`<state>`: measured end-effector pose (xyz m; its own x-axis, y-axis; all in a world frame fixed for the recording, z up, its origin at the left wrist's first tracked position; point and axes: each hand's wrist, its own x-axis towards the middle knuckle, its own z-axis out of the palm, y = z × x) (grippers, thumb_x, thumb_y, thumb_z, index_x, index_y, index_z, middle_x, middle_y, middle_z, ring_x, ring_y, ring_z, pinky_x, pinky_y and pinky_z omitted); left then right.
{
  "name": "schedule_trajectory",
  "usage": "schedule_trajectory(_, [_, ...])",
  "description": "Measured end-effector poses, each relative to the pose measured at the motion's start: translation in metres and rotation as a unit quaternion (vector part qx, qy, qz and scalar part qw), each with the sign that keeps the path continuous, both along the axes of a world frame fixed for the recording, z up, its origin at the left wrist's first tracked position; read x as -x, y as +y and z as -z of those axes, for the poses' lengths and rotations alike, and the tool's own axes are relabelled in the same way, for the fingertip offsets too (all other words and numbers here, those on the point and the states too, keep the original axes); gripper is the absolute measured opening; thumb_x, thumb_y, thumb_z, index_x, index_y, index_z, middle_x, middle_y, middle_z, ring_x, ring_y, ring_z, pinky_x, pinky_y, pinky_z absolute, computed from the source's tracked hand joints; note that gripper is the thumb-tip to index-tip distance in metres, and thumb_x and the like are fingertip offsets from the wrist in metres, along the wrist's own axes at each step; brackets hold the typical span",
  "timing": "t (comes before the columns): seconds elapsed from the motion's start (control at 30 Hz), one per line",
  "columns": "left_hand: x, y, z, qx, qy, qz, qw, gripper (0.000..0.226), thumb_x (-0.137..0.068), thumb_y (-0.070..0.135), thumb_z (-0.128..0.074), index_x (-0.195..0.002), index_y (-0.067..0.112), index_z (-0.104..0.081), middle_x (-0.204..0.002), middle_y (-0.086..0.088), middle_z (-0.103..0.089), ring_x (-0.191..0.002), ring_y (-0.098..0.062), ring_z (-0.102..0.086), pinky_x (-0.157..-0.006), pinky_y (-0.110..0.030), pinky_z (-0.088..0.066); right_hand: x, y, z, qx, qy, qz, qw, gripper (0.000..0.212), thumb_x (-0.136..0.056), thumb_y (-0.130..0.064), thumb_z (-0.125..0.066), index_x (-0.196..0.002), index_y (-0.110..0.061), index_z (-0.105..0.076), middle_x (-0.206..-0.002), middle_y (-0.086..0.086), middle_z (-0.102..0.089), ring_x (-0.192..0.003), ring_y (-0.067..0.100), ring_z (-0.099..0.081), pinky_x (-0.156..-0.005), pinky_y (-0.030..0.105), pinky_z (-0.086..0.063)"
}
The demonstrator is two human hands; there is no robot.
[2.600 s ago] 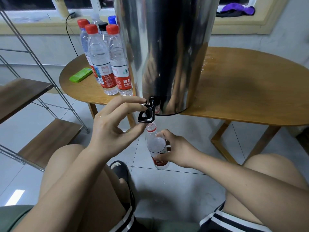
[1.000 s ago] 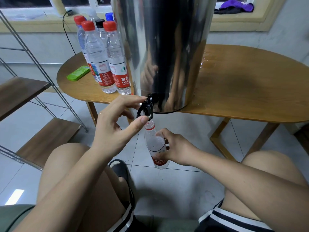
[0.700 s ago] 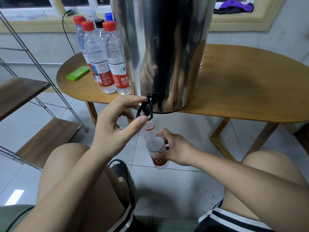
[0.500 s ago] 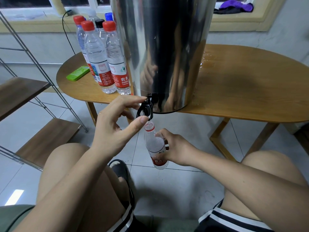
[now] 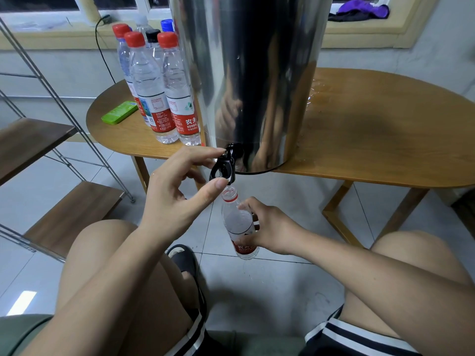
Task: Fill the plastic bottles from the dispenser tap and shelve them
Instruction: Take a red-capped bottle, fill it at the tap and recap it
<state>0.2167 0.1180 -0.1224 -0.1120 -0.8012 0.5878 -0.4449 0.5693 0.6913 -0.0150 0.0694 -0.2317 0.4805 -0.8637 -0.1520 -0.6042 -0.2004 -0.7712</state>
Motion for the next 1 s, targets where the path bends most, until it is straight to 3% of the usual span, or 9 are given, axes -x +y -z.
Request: schedule_trajectory(1.0, [-0.0011, -0.0003, 0.0006, -0.002, -0.004, 0.0, 1.0, 0.037, -0.101, 0.039, -0.073, -0.133, 0.02, -0.071, -0.123, -0.006, -0.073, -0.102, -0.034, -0.07, -0.084, -0.058, -0.054, -0.0009, 0.0002, 0.0004, 0.004, 0.006, 0.002, 1.0, 0.071, -0.072, -0.05, -0.093, -0.128, -0.039, -0.049, -0.116, -0.01, -0.073, -0.103, 0.013, -0.071, -0.095, 0.043, -0.061])
